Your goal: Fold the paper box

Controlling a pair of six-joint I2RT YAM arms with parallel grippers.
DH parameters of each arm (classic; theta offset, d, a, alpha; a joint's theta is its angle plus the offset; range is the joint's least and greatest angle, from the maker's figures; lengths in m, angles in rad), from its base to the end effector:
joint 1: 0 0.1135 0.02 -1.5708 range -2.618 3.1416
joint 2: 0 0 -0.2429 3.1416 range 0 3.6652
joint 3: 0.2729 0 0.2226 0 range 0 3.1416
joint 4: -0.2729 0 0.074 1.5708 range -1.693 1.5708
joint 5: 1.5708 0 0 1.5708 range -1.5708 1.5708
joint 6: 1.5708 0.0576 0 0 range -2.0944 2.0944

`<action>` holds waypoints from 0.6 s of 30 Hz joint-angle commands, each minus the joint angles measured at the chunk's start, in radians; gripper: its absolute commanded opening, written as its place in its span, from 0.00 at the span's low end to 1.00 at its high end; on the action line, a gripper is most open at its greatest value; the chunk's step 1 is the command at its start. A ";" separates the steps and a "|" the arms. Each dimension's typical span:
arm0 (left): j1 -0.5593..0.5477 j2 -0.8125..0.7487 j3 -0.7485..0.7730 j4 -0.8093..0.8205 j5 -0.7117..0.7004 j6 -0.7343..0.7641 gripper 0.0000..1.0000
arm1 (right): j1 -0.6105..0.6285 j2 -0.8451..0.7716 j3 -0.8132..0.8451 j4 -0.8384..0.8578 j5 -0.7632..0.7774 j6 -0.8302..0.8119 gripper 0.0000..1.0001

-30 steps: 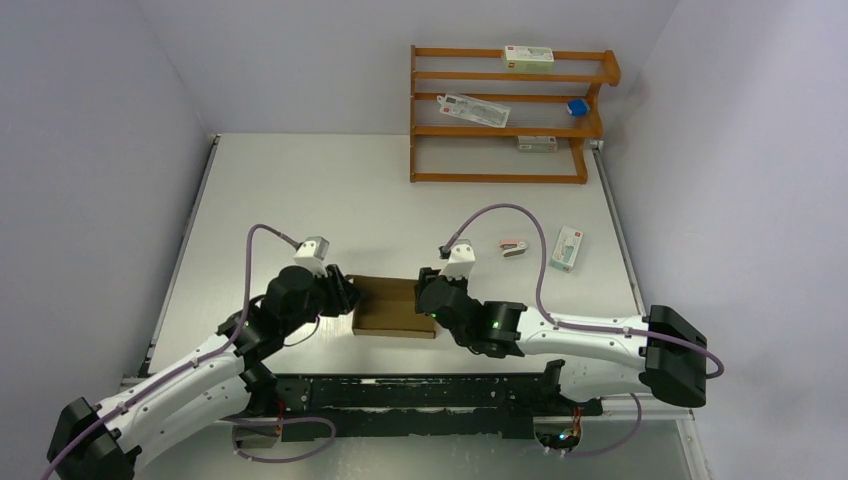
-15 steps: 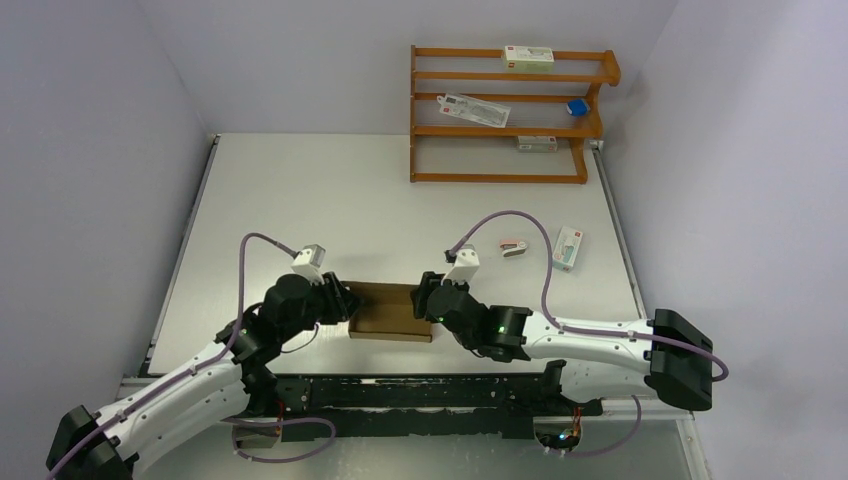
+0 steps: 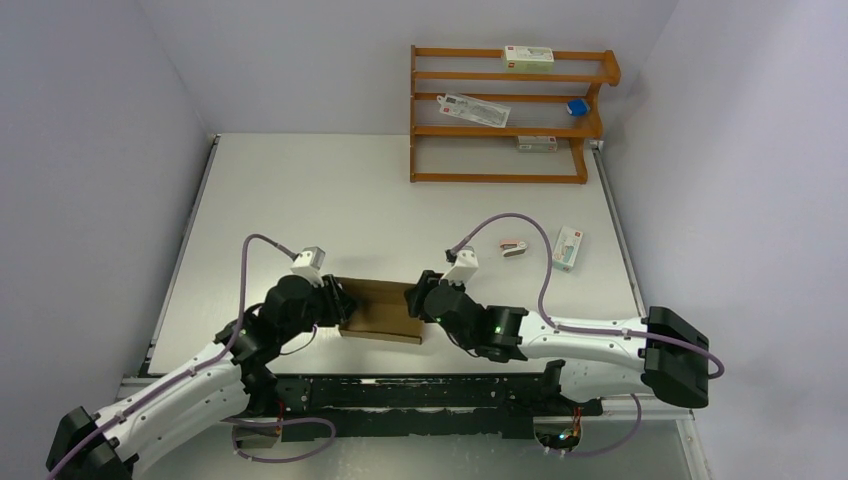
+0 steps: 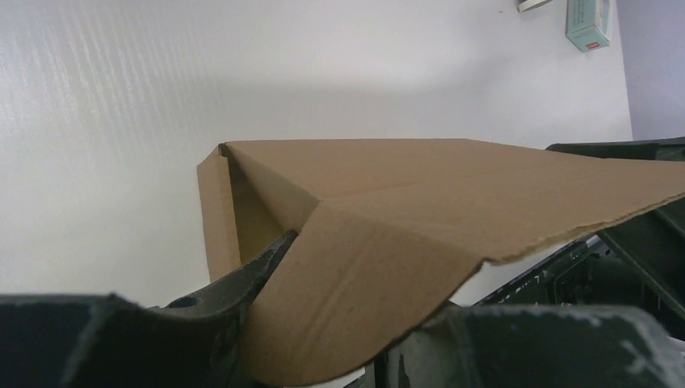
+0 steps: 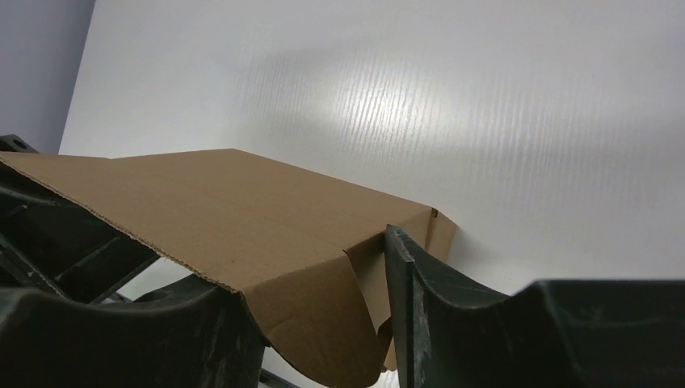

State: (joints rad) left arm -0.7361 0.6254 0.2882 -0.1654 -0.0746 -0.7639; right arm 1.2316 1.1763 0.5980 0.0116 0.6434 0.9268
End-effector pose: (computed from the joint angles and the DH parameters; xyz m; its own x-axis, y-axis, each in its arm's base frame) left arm 0.1218 -0.1045 0.1781 -0.6875 -0.3080 -0.6577 0.2016 0.7891 -0.5803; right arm 0.1125 0.2151 0.2063 -0.5759 0.2906 -0.7641 -0.2090 0.8513 0.4813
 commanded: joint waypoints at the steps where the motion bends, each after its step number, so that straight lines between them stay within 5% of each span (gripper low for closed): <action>1: -0.011 0.017 0.036 -0.012 0.017 0.032 0.38 | 0.015 0.031 0.089 -0.002 0.027 -0.018 0.47; 8: -0.010 0.060 0.083 -0.006 0.001 0.072 0.35 | 0.004 0.110 0.215 -0.124 0.161 -0.170 0.39; 18: -0.012 0.150 0.113 0.098 0.046 0.081 0.32 | -0.102 0.145 0.192 -0.020 0.112 -0.140 0.38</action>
State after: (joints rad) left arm -0.7368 0.7639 0.3637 -0.1547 -0.0738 -0.6933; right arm 1.1641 1.3033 0.7925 -0.0727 0.7692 0.7494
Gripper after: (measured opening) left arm 0.325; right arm 0.381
